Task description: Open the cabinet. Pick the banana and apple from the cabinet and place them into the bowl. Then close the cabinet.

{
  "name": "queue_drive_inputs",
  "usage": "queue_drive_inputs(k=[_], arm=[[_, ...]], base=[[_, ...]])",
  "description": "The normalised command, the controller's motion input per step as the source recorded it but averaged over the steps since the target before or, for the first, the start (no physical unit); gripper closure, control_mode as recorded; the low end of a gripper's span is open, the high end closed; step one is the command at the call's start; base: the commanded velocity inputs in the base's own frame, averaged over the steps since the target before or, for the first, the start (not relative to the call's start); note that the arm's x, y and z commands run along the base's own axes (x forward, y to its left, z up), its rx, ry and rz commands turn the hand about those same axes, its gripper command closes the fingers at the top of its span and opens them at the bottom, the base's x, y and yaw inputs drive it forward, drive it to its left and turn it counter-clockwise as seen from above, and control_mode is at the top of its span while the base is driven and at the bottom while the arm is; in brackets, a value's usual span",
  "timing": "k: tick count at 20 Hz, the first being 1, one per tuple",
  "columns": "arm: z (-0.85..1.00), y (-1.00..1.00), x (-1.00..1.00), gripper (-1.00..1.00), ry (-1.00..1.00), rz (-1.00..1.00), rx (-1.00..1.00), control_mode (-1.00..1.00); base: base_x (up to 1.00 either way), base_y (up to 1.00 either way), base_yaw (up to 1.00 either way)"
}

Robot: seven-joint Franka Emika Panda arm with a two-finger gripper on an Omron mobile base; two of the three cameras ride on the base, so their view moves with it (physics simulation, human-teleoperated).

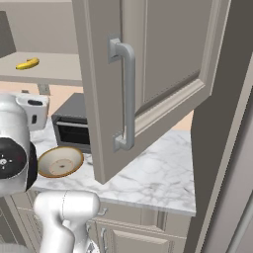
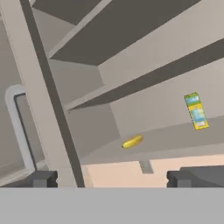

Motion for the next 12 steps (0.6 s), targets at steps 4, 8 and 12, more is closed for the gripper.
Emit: queue_drive_inputs(k=[4, 8, 12], arm=[[-0.25, 0.07, 0.88, -1.0, 0.0, 0.24, 0.0, -1.0], [-0.33, 0.44, 0.85, -1.0, 0.0, 0.19, 0.0, -1.0], [-0.22, 0.75, 0.47, -1.0, 0.05, 0.18, -0.02, -1.0]], base=[[0.0, 0.0, 0.0], [0.0, 0.0, 0.0], [0.0, 0.0, 0.0]])
